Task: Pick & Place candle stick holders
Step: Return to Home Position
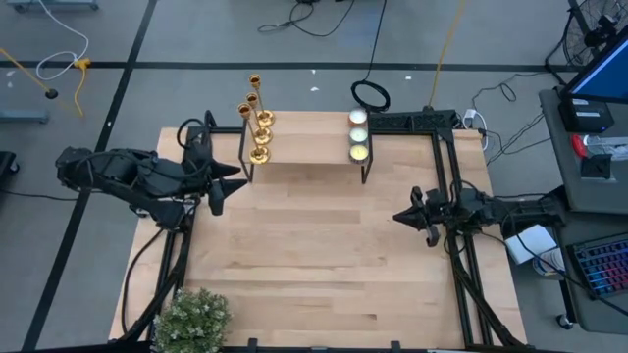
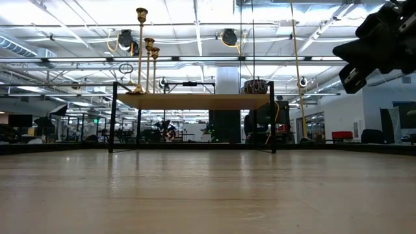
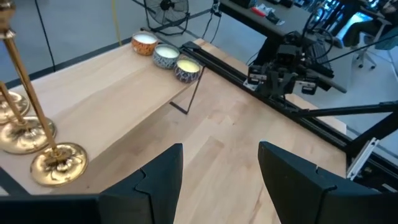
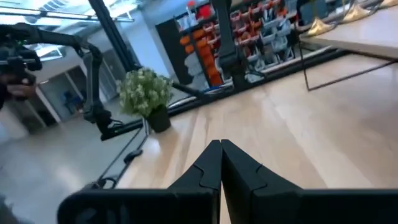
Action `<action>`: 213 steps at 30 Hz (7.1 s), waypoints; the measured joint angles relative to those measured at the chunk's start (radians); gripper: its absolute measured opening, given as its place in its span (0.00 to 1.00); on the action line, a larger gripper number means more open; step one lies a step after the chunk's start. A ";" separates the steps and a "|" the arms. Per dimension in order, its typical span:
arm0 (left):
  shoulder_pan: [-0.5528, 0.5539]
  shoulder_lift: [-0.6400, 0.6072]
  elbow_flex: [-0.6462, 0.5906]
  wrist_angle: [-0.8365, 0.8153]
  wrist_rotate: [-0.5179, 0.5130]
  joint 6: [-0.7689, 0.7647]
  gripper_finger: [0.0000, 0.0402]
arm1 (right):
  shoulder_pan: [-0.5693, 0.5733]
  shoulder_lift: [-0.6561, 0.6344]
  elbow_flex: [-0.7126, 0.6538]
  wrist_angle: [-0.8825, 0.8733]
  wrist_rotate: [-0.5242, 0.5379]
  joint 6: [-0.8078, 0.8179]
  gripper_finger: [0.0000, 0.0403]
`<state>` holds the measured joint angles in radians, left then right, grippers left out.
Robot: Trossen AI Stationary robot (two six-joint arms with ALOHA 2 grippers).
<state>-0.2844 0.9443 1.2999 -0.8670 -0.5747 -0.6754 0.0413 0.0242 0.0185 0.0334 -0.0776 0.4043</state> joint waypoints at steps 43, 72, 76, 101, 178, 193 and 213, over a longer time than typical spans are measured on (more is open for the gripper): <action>-0.026 -0.560 -0.779 0.638 -0.212 -0.019 0.53 | -0.099 -0.001 -0.005 -0.001 -0.002 -0.192 0.02; -0.026 -0.705 -1.028 0.698 -0.214 -0.132 0.53 | -0.099 -0.001 -0.005 0.000 -0.002 -0.181 0.02; -0.026 -0.705 -1.028 0.678 -0.213 -0.132 0.53 | -0.099 -0.001 -0.005 0.000 -0.002 -0.181 0.02; -0.026 -0.705 -1.029 0.599 -0.107 -0.104 0.02 | -0.099 -0.001 -0.005 0.000 -0.002 -0.140 0.02; 0.130 -0.928 -1.282 0.899 0.397 0.666 0.06 | -0.133 0.001 -0.005 0.023 0.254 -0.286 0.02; 0.228 -0.925 -1.283 0.876 0.522 0.625 0.06 | -0.112 0.001 -0.004 0.004 0.157 -0.383 0.02; 0.238 -0.925 -1.287 0.921 0.521 0.614 0.06 | -0.112 0.001 -0.004 0.006 0.154 -0.300 0.02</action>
<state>-0.0460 0.0193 0.0128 0.0536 -0.0532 -0.0612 -0.0704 0.0254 0.0143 0.0395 0.0761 0.1040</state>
